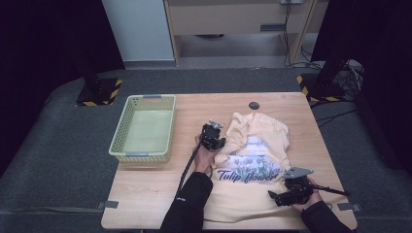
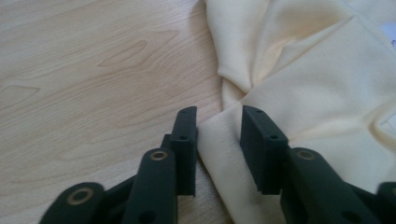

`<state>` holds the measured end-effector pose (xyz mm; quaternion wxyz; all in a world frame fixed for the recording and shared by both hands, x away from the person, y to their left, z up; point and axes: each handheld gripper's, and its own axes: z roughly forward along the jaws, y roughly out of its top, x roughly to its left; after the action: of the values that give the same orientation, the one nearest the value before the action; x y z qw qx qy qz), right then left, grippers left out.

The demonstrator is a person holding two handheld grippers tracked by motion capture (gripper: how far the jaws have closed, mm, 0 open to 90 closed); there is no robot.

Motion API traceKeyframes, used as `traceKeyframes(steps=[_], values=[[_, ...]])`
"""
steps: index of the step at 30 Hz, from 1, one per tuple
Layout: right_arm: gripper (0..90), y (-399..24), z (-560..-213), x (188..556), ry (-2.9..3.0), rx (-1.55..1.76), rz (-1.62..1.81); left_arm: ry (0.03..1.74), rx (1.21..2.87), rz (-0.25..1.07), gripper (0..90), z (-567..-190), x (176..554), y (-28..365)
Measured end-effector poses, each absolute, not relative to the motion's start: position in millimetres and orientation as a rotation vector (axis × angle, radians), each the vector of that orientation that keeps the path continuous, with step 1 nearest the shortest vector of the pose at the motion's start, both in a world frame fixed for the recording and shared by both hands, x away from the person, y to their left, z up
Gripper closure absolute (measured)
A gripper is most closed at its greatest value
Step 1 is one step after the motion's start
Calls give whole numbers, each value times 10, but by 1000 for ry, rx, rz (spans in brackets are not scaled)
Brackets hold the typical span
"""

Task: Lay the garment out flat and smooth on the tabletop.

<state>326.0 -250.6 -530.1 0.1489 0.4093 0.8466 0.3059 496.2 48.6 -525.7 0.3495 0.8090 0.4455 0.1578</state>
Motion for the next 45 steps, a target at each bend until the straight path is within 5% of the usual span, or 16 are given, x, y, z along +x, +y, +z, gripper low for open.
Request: traceKeyframes(steps=[7, 16, 30, 35, 38, 45], values=[[33, -2506, -5301, 3259, 2436, 1174, 880, 1178, 2061, 343, 836, -5258, 4973, 530], [33, -2506, -5301, 3258, 2436, 1173, 880, 1188, 2007, 361, 869, -5046, 4968, 653], [33, -2504, -5302, 3257, 2434, 1176, 881, 1366, 2033, 804, 870, -4454, 4917, 1367], [32, -2504, -5302, 3257, 2435, 1179, 880, 1427, 2047, 829, 859, -4491, 4916, 1473], [33, -2503, -5300, 3257, 2435, 1182, 880, 1445, 2037, 841, 805, -4500, 4920, 1485], [38, -2541, -5233, 3263, 2432, 1197, 884, 1421, 1988, 889, 508, -4382, 4845, 1500]])
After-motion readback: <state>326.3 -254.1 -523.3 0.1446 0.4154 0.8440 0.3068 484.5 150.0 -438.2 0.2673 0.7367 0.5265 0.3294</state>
